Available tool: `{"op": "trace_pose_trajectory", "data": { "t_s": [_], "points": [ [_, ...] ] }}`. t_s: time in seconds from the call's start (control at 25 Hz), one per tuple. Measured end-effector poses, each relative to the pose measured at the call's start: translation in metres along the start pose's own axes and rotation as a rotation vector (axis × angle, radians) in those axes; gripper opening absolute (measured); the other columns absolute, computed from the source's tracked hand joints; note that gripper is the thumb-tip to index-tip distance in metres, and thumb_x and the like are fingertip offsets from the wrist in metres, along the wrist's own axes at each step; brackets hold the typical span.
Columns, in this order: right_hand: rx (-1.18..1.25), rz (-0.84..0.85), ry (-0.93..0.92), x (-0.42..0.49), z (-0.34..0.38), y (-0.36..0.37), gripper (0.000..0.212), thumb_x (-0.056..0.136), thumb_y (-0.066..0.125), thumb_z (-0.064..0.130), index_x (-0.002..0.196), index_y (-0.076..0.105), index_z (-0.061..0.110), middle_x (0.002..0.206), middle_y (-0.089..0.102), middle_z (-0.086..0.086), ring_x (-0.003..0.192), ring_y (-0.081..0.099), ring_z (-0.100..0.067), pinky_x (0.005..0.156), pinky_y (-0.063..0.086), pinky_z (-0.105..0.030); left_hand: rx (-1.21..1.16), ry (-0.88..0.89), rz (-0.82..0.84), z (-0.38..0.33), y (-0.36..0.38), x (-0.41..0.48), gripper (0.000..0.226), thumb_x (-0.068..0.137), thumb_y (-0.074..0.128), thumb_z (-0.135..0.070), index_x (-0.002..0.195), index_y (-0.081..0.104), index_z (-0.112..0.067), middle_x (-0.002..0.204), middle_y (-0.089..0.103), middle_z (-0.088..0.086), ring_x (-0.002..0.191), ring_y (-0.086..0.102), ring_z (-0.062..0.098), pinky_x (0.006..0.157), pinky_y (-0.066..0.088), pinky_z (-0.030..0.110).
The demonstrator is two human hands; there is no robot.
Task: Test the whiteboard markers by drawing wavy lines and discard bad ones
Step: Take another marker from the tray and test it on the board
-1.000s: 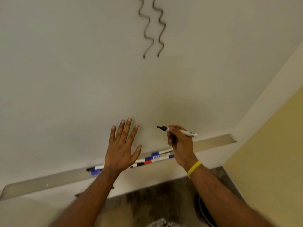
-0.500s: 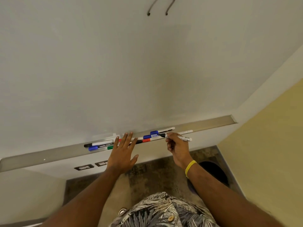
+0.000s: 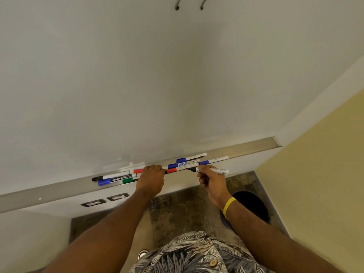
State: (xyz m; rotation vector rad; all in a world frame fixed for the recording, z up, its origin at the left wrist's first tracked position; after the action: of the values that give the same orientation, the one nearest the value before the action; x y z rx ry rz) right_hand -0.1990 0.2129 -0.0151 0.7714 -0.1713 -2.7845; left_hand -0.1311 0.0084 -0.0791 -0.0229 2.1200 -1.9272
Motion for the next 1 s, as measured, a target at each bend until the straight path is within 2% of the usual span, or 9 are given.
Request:
{"op": "trace_pose_trajectory", "data": {
  "t_s": [0.2, 0.44, 0.76, 0.84, 1.0],
  "points": [
    [-0.005, -0.011, 0.011, 0.006, -0.003, -0.003, 0.016, 0.092, 0.062, 0.008, 0.077, 0.067, 0.011, 0.062, 0.064, -0.005, 0.052, 0.051, -0.013, 0.048, 0.042, -0.022, 0.041, 0.018, 0.024, 0.004, 0.004, 0.017, 0.029, 0.099, 0.046, -0.028, 0.124, 0.058, -0.021, 0.117, 0.061, 0.001, 0.107, 0.056, 0.02, 0.099, 0.04, 0.035],
    [0.008, -0.008, 0.013, 0.014, -0.004, -0.005, 0.015, 0.092, 0.063, 0.008, 0.077, 0.067, 0.009, 0.063, 0.064, -0.007, 0.051, 0.052, -0.013, 0.048, 0.042, -0.022, -0.003, 0.009, 0.056, 0.009, 0.009, 0.025, 0.027, 0.099, 0.051, -0.032, 0.123, 0.06, -0.022, 0.113, 0.06, 0.001, 0.103, 0.056, 0.02, 0.092, 0.043, 0.033],
    [0.03, 0.003, 0.003, 0.02, -0.002, -0.005, 0.014, 0.091, 0.064, 0.007, 0.077, 0.068, 0.007, 0.062, 0.064, -0.006, 0.05, 0.051, -0.013, 0.046, 0.041, -0.022, -0.07, 0.013, -0.013, 0.009, 0.0, 0.014, 0.027, 0.098, 0.053, -0.031, 0.123, 0.063, -0.023, 0.111, 0.061, -0.001, 0.098, 0.057, 0.018, 0.088, 0.044, 0.03],
    [0.046, 0.01, 0.001, 0.019, -0.002, -0.004, 0.014, 0.09, 0.064, 0.008, 0.077, 0.067, 0.007, 0.061, 0.063, -0.006, 0.05, 0.051, -0.013, 0.046, 0.04, -0.022, -0.157, 0.01, -0.055, 0.008, -0.007, 0.006, 0.027, 0.098, 0.053, -0.03, 0.121, 0.064, -0.023, 0.111, 0.062, -0.002, 0.096, 0.058, 0.017, 0.082, 0.043, 0.027],
    [0.077, 0.053, 0.016, 0.015, -0.002, 0.003, 0.009, 0.09, 0.065, 0.008, 0.081, 0.068, 0.008, 0.063, 0.063, -0.006, 0.051, 0.05, -0.013, 0.047, 0.039, -0.023, -0.642, -0.079, -0.174, -0.001, -0.027, -0.017, 0.022, 0.093, 0.064, -0.023, 0.115, 0.068, -0.018, 0.103, 0.061, -0.004, 0.085, 0.056, 0.008, 0.071, 0.04, 0.009]
  ]
}}
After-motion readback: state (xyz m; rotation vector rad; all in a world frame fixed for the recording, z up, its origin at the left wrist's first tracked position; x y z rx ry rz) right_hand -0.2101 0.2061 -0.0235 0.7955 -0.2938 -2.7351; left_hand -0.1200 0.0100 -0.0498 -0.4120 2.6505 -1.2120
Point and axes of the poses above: each hand's wrist, its own x-axis towards the middle knuckle, its own y-axis out of the palm, z = x × y, the point moved 2 cm from there along x, towards the middle knuckle
